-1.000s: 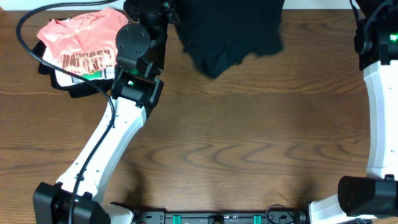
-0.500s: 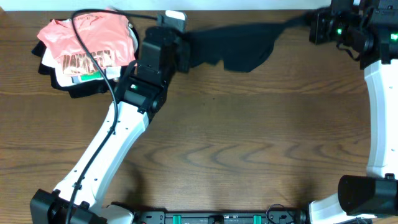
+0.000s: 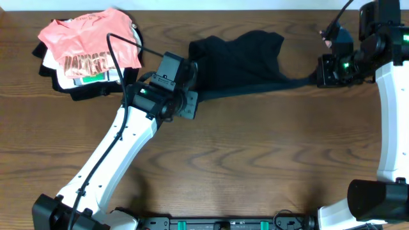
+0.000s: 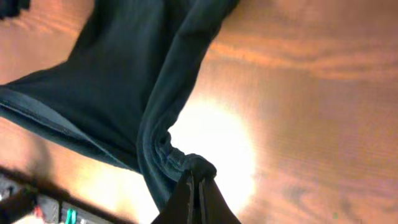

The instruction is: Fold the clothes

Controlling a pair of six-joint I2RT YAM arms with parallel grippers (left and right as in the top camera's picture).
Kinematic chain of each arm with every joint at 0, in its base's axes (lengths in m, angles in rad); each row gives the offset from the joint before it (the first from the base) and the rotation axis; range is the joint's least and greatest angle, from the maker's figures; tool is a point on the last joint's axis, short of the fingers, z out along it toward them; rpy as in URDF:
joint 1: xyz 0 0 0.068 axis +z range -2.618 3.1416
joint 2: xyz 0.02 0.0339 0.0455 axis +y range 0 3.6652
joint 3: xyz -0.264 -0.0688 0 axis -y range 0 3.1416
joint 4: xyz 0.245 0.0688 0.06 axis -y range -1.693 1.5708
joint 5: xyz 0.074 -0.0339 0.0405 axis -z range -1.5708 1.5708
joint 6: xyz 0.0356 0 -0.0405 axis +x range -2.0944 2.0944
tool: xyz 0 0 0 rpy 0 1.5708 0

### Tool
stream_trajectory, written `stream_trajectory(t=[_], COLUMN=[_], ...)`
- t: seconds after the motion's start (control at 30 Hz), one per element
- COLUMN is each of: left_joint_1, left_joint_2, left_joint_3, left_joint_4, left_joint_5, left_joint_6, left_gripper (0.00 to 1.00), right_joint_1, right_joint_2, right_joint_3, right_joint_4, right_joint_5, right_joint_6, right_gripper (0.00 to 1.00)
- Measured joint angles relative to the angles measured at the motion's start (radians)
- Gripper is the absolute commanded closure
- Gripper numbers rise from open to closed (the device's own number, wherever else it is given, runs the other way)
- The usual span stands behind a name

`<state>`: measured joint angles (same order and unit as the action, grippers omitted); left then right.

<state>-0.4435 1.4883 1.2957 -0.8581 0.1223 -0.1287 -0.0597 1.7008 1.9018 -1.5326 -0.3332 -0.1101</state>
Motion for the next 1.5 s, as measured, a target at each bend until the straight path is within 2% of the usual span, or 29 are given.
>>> stream_trajectory(t=[0.13, 0.33, 0.67, 0.9, 1.17, 1.5], left_joint_1=[-0.002, -0.003, -0.004, -0.043, -0.084, -0.082], left_joint_2=[0.000, 0.000, 0.000, 0.012, 0.101, 0.132], left_joint_3=[0.000, 0.000, -0.009, -0.096, -0.121, -0.123], left_joint_4=[-0.099, -0.207, -0.236, -0.128, 0.093, 0.291], left_joint_5=[0.052, 0.082, 0.089, 0.088, 0.071, -0.102], left_joint_6=[-0.034, -0.070, -0.101, -0.124, -0.134, -0.134], left_gripper=[0.94, 0.94, 0.94, 0.94, 0.94, 0.94], right_joint_1=[0.000, 0.000, 0.000, 0.000, -0.001, -0.002], right_joint_2=[0.000, 0.000, 0.000, 0.000, 0.000, 0.000], right_joint_3=[-0.021, -0.145, -0.451, -0.512, -0.512, -0.513], right_joint_4=[-0.038, -0.051, 0.099, 0.197, 0.367, 0.532], right_joint_5=[0.013, 0.019, 0.022, 0.029, 0.039, 0.039], right_joint_6=[0.000, 0.000, 0.019, 0.035, 0.063, 0.077], right_gripper=[0.99, 0.98, 0.98, 0.98, 0.99, 0.99])
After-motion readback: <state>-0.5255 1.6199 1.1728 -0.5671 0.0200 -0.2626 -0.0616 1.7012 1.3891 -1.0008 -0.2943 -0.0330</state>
